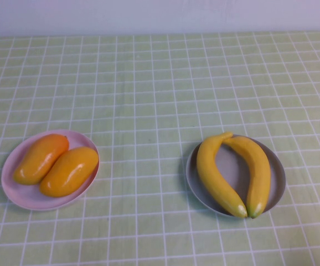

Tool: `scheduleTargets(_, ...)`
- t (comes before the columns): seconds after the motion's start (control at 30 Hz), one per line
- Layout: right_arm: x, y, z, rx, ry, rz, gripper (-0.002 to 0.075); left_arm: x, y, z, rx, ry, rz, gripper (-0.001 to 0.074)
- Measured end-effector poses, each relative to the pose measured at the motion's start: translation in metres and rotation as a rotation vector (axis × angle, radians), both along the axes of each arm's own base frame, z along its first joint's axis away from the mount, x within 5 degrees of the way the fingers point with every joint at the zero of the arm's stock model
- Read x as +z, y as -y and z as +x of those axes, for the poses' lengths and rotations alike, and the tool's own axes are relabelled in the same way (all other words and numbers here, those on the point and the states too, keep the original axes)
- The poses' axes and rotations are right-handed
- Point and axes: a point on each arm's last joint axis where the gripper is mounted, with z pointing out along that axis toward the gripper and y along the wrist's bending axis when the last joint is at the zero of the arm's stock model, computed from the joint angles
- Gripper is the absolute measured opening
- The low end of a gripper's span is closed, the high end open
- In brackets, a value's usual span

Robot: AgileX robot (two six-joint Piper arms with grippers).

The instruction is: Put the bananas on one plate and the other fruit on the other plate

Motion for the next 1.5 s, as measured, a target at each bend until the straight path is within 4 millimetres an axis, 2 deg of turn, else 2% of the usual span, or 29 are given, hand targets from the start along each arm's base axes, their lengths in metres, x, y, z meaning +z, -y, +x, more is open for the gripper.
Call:
scheduleTargets(0.17, 0.000, 0.000, -0.006, 0.013, 0.034, -0.057, -0.0015, 0.000, 0.000, 0.000, 0.000, 0.000, 0.000, 0.0002)
scheduleTargets(0.5, -0.014, -0.003, -0.009, 0.050, -0.121, -0.088, -0.0015, 0.000, 0.000, 0.000, 0.000, 0.000, 0.000, 0.0002)
scheduleTargets(1.5, -0.014, -0.003, -0.009, 0.050, -0.123, -0.088, -0.0015, 0.000, 0.000, 0.000, 0.000, 0.000, 0.000, 0.0002)
